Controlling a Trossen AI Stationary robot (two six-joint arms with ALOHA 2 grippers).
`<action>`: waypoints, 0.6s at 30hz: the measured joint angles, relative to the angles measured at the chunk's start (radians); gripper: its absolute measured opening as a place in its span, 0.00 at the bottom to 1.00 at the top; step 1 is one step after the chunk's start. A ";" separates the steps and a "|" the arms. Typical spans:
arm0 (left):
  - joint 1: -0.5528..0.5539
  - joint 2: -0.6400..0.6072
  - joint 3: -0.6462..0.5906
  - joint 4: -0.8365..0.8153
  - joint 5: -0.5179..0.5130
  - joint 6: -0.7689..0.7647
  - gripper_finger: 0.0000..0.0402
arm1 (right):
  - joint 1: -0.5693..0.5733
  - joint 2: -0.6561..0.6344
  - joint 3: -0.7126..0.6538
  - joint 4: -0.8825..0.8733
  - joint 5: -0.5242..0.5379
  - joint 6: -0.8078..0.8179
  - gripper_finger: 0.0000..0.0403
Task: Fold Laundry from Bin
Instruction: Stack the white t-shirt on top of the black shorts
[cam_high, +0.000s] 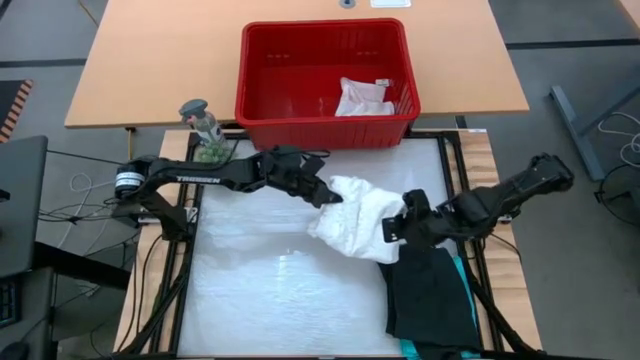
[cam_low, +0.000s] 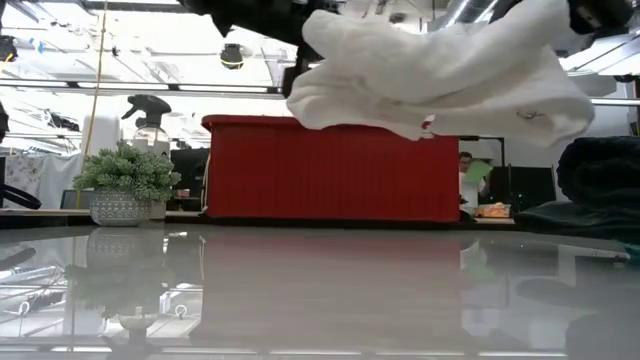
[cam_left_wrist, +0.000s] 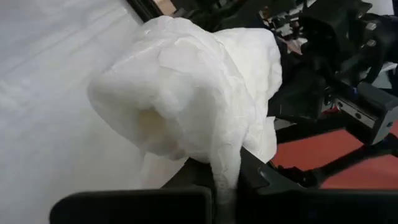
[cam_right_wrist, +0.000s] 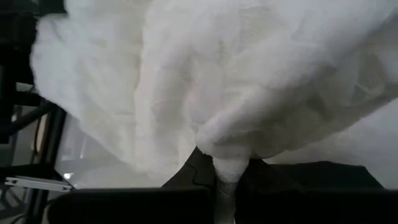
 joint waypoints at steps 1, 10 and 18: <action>-0.004 0.016 0.020 -0.003 0.010 0.000 0.00 | 0.015 -0.001 0.000 -0.002 0.013 0.017 0.11; -0.033 0.142 0.199 -0.009 0.079 -0.003 0.00 | 0.131 0.018 0.138 -0.188 0.056 0.109 0.11; -0.065 0.232 0.340 -0.014 0.111 -0.014 0.00 | 0.292 0.021 0.204 -0.330 0.110 0.300 0.11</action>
